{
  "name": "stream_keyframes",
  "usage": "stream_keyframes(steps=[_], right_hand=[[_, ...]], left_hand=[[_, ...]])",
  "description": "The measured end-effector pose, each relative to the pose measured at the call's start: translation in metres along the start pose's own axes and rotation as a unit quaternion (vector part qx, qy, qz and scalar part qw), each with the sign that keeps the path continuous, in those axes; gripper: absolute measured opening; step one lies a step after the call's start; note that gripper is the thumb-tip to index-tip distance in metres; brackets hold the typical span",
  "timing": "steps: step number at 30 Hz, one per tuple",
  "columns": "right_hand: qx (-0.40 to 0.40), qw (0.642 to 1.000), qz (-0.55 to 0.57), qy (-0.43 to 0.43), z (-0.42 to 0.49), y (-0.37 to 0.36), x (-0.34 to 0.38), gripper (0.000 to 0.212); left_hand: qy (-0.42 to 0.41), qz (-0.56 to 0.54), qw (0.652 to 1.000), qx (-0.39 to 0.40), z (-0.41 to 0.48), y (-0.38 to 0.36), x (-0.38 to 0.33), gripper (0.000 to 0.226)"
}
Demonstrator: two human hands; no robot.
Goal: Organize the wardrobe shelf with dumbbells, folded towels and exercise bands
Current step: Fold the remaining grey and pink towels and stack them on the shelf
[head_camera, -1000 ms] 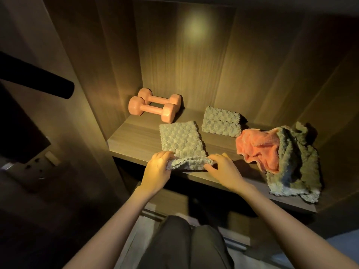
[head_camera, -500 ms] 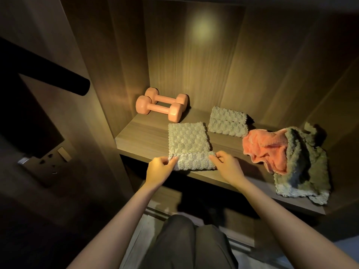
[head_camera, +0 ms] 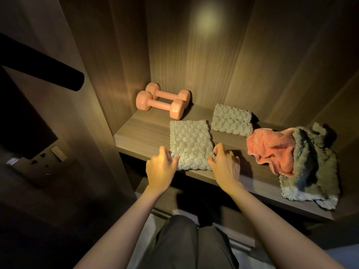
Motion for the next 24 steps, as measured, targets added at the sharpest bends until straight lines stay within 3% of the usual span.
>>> stream_keyframes(steps=[4, 8, 11, 15, 19, 22, 24], right_hand=[[-0.05, 0.99, -0.059, 0.121, 0.0, 0.008, 0.016, 0.026], [0.016, 0.948, -0.032, 0.315, -0.011, 0.002, 0.025, 0.047], [0.075, 0.945, 0.009, 0.318, -0.017, 0.001, 0.01, 0.055], [0.135, 0.958, 0.033, 0.252, -0.022, -0.006, -0.003, 0.054], [0.103, 0.96, 0.011, 0.258, -0.021, -0.003, 0.009, 0.052], [0.136, 0.956, 0.018, 0.26, -0.026, 0.0, 0.011, 0.063], [0.133, 0.955, 0.032, 0.262, -0.03, 0.005, 0.01, 0.056]], left_hand=[[-0.119, 0.05, 0.987, -0.092, -0.007, 0.008, -0.015, 0.014], [-0.277, 0.145, 0.943, -0.11, -0.013, 0.001, -0.029, 0.01], [-0.348, 0.177, 0.915, -0.101, -0.017, -0.004, -0.031, 0.017], [-0.33, 0.127, 0.933, -0.067, -0.024, -0.005, -0.012, 0.029], [-0.268, 0.215, 0.938, 0.045, -0.023, -0.013, 0.0, 0.062], [-0.248, 0.212, 0.943, 0.072, -0.021, -0.01, -0.002, 0.054], [-0.258, 0.188, 0.945, 0.065, -0.019, -0.002, -0.005, 0.04]])
Point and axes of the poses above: each hand's wrist, its own z-axis towards the middle knuckle, its own y-axis out of the back of the hand, x = y × z, the point moved 5 cm from there along z, towards the middle knuckle, and after that the axes turned 15 degrees about y, right-handed, at the moved point
